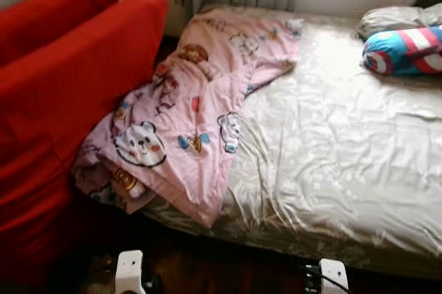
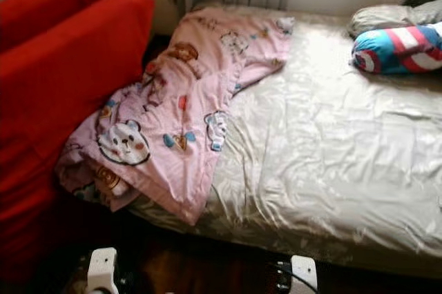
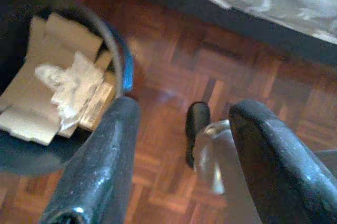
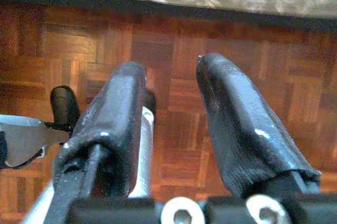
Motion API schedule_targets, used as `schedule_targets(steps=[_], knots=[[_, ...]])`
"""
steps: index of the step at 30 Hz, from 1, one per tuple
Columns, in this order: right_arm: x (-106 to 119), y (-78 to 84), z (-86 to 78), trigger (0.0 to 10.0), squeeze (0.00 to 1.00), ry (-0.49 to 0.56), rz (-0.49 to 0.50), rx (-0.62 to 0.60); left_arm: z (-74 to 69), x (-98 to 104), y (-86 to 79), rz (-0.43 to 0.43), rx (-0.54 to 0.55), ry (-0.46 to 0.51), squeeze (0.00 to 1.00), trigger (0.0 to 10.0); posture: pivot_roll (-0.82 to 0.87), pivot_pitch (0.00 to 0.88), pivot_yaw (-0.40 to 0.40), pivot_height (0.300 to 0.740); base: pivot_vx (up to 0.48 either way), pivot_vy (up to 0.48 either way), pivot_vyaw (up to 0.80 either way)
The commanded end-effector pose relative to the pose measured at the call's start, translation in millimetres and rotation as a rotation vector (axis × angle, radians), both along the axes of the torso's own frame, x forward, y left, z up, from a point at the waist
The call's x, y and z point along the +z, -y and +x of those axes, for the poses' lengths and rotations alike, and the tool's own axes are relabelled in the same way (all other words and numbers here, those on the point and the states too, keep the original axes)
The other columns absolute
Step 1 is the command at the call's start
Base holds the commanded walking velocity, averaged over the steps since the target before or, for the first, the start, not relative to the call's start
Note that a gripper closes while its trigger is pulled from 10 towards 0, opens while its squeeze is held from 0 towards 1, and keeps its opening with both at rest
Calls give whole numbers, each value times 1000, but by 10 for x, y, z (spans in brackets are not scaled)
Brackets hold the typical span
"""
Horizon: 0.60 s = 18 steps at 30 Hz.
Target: Clean up the room
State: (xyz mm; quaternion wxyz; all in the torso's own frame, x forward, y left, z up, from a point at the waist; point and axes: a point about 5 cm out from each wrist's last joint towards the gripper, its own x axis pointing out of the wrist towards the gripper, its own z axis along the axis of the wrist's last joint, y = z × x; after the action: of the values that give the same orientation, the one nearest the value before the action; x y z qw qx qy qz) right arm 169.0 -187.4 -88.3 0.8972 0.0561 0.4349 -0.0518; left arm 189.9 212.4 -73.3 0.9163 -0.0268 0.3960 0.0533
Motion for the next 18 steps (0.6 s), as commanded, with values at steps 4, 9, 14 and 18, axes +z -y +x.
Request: schedule_targets(steps=[4,9,14,18], knots=[[-1,17,-8,10000,0,0,-7,-5,-85,-47,-6,-3,11,-36,0,10000,60,161,-25,736,0,0,800],[-2,-3,-6,10000,0,4,-2,-10,-86,-44,-26,0,6,-40,0,10000,54,172,-19,736,0,0,800],[-2,-10,-5,10000,0,5,-1,-12,-86,-43,-35,3,4,-41,0,10000,59,179,-16,736,0,0,800],[-1,-7,-4,10000,0,6,-2,-19,-84,-41,-35,1,6,-39,0,10000,59,182,-16,736,0,0,800]])
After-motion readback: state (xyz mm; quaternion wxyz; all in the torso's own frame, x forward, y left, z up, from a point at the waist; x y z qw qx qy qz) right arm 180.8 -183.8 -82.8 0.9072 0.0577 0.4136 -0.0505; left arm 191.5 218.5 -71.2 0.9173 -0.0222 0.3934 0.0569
